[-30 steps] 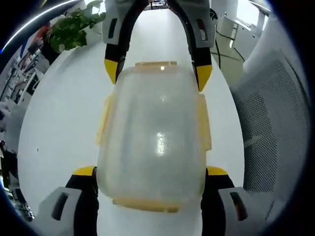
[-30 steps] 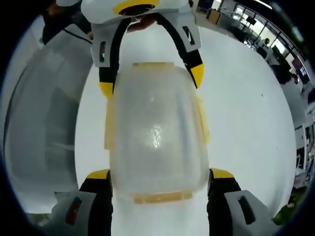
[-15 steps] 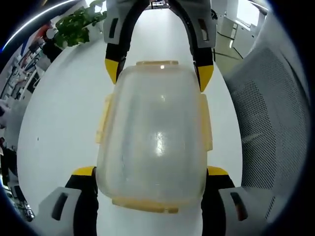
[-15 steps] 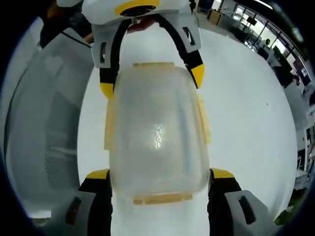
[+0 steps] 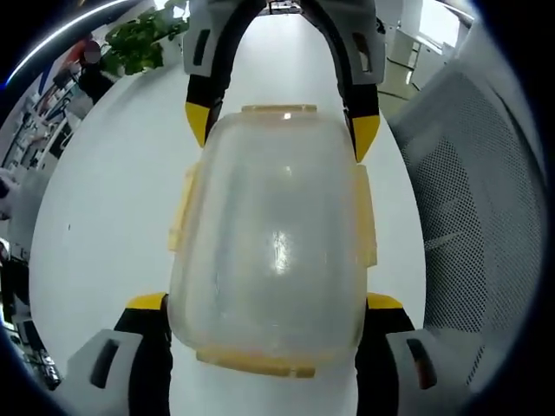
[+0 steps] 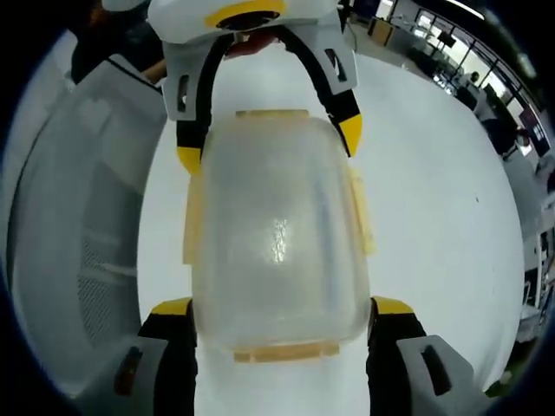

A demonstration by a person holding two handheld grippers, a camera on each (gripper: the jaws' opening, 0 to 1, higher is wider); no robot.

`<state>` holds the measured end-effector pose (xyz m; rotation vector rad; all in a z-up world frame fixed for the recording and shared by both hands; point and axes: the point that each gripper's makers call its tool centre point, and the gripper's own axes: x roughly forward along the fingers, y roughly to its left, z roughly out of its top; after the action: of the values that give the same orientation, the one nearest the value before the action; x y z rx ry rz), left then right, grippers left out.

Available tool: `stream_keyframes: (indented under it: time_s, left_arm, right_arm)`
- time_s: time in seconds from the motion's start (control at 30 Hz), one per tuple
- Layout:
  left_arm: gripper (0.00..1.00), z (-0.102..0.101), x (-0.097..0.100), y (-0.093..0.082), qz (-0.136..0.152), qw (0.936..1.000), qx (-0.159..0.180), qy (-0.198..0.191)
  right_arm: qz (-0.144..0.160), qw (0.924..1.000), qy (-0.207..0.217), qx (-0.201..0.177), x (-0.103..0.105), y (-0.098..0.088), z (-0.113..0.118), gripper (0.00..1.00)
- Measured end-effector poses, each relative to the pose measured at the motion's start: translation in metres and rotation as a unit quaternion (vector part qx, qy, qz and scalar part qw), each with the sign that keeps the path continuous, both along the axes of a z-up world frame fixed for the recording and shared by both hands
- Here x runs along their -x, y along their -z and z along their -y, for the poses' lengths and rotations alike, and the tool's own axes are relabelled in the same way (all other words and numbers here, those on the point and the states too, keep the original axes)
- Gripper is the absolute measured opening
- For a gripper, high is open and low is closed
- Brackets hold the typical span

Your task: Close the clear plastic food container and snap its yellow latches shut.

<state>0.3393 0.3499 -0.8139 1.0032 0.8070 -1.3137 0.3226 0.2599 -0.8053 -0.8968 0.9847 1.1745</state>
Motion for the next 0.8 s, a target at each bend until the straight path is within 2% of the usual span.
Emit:
stream_keyframes:
  time_s: [0.47,0.8]
  left_arm:
    - [0.89,-0.023,-0.001,0.0,0.003,1.0,-0.001,-0.005]
    - [0.89,-0.031,-0.003,0.0,0.002,1.0,0.003,-0.003]
  right_arm:
    - [-0.001,1.0,-0.008,0.0,-0.002,0.001,-0.026,0.82]
    - [-0.002,1.0,-0.007,-0.001,-0.003,0.002,-0.033,0.83]
